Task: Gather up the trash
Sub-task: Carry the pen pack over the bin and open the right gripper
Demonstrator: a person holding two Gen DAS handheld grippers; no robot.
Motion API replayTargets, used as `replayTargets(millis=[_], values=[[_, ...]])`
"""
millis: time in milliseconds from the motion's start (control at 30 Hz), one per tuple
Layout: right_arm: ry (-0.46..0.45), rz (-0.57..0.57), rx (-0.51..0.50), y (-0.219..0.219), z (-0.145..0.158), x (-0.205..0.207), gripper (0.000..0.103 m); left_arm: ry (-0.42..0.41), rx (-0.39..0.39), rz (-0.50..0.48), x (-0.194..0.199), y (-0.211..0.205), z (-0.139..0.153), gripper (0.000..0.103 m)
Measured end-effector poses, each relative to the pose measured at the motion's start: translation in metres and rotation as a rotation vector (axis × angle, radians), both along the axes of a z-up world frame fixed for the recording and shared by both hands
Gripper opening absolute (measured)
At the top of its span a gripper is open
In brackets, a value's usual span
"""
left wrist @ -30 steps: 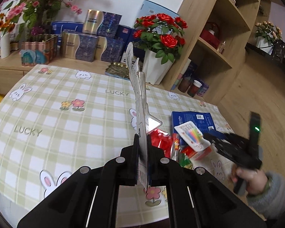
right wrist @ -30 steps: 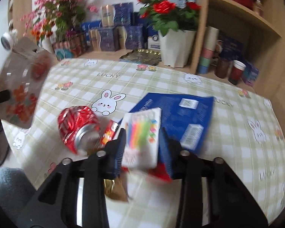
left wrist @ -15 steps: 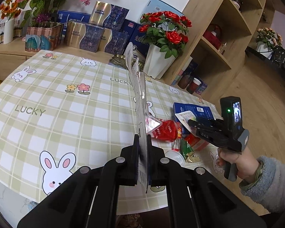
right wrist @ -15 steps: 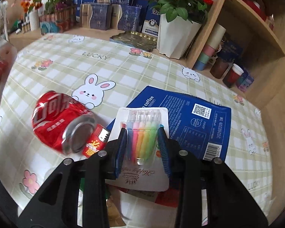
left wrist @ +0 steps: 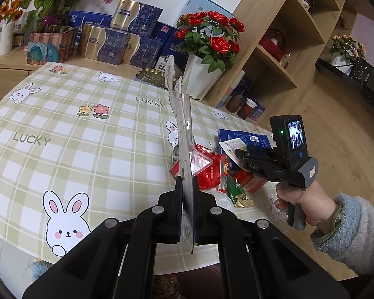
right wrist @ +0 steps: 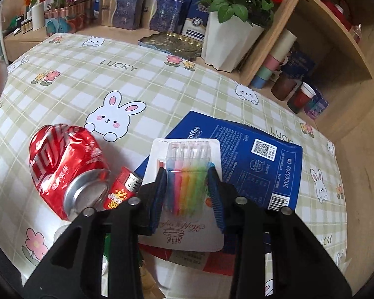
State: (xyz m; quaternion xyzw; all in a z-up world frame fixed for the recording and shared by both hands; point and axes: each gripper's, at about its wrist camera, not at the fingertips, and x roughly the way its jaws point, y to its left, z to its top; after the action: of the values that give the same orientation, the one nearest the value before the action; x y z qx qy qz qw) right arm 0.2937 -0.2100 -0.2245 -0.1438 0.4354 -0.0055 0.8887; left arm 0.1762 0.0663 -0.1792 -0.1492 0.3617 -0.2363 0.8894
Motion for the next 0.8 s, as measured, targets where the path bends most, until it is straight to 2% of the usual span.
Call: replayTargets(millis=[133,333,500,800], values=[[-0.021,0.002,0.062,-0.004,0.010,-0.008,0.035,-0.004,0.018,-0.025,-0.001,-0.007,0.005,0.007],[-0.101,0.058,0.069,0.002,0.031,-0.038,0.035,-0.020,0.012,-0.033,-0.009,-0.010,0.013,0.007],[-0.135,0.082,0.119,0.002,0.042,-0.070,0.035,-0.014,-0.007,-0.034,-0.020,-0.011,0.016,0.007],[-0.181,0.117,0.196,-0.007,0.053,-0.138,0.035,-0.010,0.020,-0.096,-0.057,-0.027,0.020,0.007]])
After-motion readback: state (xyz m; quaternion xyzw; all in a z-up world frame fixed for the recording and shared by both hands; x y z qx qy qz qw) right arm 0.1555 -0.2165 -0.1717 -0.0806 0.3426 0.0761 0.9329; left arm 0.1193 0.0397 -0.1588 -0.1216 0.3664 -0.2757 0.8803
